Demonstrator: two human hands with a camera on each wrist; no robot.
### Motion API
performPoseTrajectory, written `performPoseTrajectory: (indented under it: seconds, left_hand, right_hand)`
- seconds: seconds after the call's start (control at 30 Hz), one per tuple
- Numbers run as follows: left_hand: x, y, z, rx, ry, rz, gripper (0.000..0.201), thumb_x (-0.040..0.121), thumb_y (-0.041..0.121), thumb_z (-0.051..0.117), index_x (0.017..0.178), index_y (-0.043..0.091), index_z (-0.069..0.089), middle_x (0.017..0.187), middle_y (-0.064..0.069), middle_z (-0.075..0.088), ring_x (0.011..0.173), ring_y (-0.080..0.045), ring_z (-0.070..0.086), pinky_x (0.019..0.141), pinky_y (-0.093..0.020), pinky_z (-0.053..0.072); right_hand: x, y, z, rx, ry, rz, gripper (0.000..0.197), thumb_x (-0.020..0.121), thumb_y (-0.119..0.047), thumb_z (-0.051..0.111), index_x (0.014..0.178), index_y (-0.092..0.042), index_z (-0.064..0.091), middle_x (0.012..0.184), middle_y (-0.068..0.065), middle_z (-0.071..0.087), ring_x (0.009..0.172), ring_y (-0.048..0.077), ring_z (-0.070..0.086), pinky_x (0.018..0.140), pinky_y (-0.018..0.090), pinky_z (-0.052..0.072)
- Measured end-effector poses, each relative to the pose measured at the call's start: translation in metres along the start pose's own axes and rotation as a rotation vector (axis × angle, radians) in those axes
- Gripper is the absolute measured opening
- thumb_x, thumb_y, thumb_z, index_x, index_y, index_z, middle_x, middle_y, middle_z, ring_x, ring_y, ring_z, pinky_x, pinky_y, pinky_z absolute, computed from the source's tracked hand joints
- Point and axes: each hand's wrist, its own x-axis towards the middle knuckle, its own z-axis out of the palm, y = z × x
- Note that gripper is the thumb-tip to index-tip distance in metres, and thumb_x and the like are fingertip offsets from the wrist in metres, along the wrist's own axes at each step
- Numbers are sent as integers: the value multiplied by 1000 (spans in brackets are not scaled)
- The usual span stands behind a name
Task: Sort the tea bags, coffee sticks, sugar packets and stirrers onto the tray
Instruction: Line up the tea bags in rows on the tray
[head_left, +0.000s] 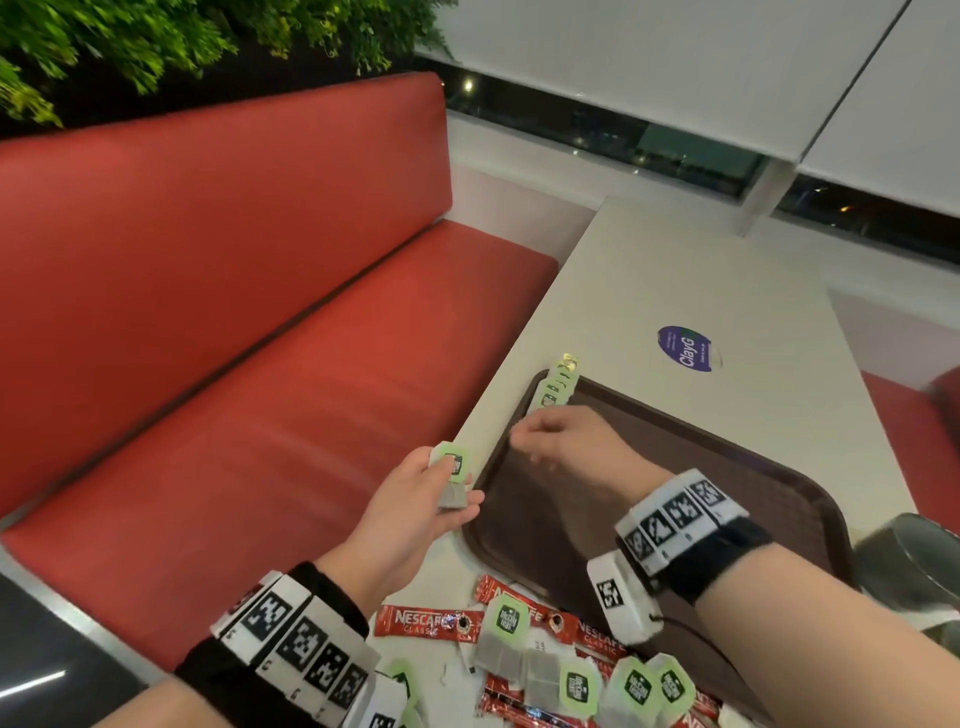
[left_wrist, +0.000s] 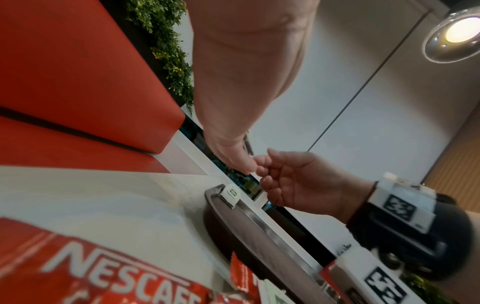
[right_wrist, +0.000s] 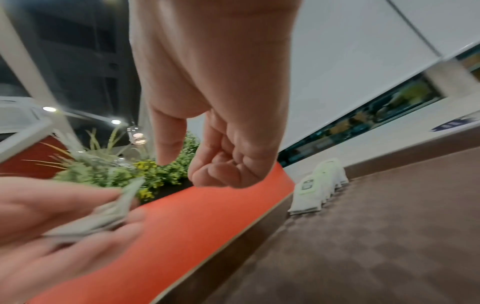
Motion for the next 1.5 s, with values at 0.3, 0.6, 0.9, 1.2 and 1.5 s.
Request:
performPoseTrajectory:
  seconds: [0.3,0.6,0.9,1.2,1.5]
  left_hand:
    - [-7,-2,38,14,-74,37,16,103,15,36,107,16,52,110,-11,60,96,-23,64,77,-29,56]
    - [-10,2,16,131,22,73,24,98,24,49,121,19,47,118,0,51,108,-16,56,90,-29,49]
    - [-21,-2,-37,101,122,64,9,96,15,52,104,14,56,115,-8,61,102,-20,64,80,-28,52]
    - [-27,-12,-51,47,140,65,7,96,8,50,94,12,56,107,-11,61,99,-24,63,83,-30,51]
    - [-37,-11,-19,333,20,123,5,92,11,56,91,11,62,95,-7,62,85,-16,60,76,-26,53]
  right_hand:
    - [-37,3,28,166,17,-62,11,86,-7,68,75,-10,65,65,0,62,52,0,57,56,13,47]
    - [-2,20,3,243,230,160,23,87,-11,66,66,-14,56,56,4,58,43,10,45,41,19,36]
    - [70,36,-7,263,299,409,8,91,0,56,96,-5,56,71,11,59,56,16,55,45,20,48]
    - [78,43,-9,177,262,367,25,92,-6,55,117,-3,56,89,5,61,74,15,63,73,28,59]
    - [-8,-6,-31,210,362,234,4,91,-4,56,87,-5,57,72,7,57,56,12,53,49,20,43]
